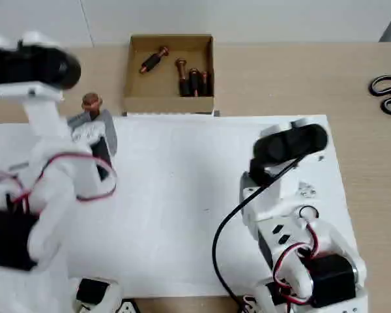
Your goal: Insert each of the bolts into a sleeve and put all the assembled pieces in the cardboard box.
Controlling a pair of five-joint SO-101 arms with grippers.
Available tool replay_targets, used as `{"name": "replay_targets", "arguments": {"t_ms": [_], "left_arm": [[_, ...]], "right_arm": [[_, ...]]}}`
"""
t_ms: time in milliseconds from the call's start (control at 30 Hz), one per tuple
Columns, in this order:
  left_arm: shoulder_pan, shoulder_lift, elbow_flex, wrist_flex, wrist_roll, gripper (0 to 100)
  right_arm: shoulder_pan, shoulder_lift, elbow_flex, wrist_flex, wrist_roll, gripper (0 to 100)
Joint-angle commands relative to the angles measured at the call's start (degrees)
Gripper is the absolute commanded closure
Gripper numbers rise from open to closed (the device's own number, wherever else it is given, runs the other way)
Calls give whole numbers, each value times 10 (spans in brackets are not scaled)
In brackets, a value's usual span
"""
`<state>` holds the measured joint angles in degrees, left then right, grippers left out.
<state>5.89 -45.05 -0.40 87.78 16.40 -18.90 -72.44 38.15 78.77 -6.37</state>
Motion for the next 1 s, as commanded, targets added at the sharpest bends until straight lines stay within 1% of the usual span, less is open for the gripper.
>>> {"name": "replay_targets", "arguments": {"t_ms": [0,67,233,367,533,600,800,900,967], "left_arm": [[-4,-115,102,-74,-25,995],[-5,-182,169,-117,-40,995],[-5,-323,329,-213,-38,995],[-5,-409,431,-259,-37,995],[-4,-498,525,-319,-36,995],[-4,-527,560,-341,-35,995],[-4,-593,642,-404,25,995],[-3,-590,649,-407,64,995],[18,-588,655,-407,90,995]], "right_arm": [[-30,-37,5,-18,22,995],[-43,-65,33,-23,38,995],[-46,-142,110,-75,68,995],[-46,-195,171,-113,84,995],[-49,-266,244,-164,104,995],[-69,-295,270,-178,105,995],[-151,-314,313,-195,102,995],[-160,-313,333,-239,105,995],[-161,-313,346,-253,105,995]]}}
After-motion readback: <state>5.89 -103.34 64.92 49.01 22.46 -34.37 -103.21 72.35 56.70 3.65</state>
